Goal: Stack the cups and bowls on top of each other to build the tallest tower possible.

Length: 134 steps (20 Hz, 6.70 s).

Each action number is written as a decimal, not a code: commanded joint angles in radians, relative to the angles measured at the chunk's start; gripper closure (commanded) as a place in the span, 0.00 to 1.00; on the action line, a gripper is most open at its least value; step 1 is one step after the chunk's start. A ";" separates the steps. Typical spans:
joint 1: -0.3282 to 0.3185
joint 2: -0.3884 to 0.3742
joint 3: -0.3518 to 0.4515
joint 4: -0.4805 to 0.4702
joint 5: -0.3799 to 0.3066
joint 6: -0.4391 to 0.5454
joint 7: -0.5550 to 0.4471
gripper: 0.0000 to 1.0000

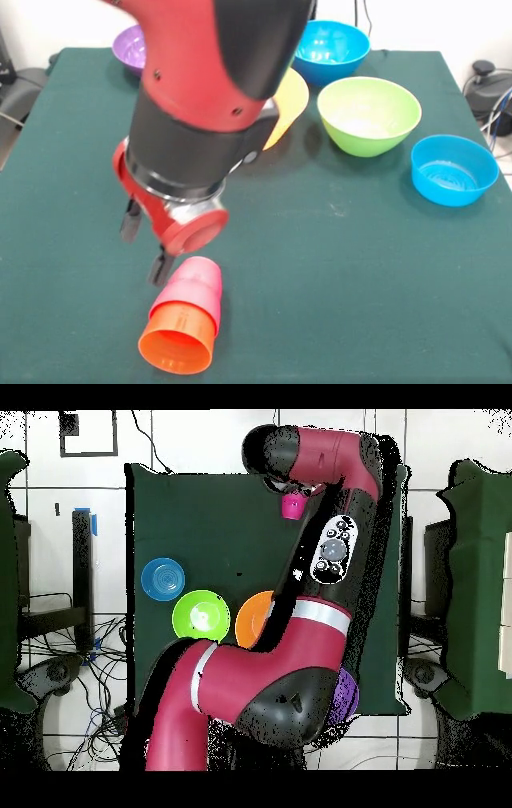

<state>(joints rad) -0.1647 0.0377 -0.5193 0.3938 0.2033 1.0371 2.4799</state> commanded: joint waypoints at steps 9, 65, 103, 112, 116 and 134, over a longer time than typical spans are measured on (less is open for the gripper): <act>-0.020 0.083 -0.032 -0.127 0.131 0.143 0.256 0.00; -0.103 0.351 -0.601 -0.215 0.682 0.143 0.298 0.00; -0.198 0.460 -0.918 -0.260 1.123 0.164 0.240 0.00; -0.247 0.481 -1.092 -0.299 1.243 0.315 0.194 0.00; -0.272 0.481 -1.181 -0.314 1.304 0.401 0.168 0.00; -0.346 0.506 -1.442 -0.335 1.543 0.512 0.017 0.00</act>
<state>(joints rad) -0.5024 0.5127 -1.8598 0.1367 1.7238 1.4817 2.5208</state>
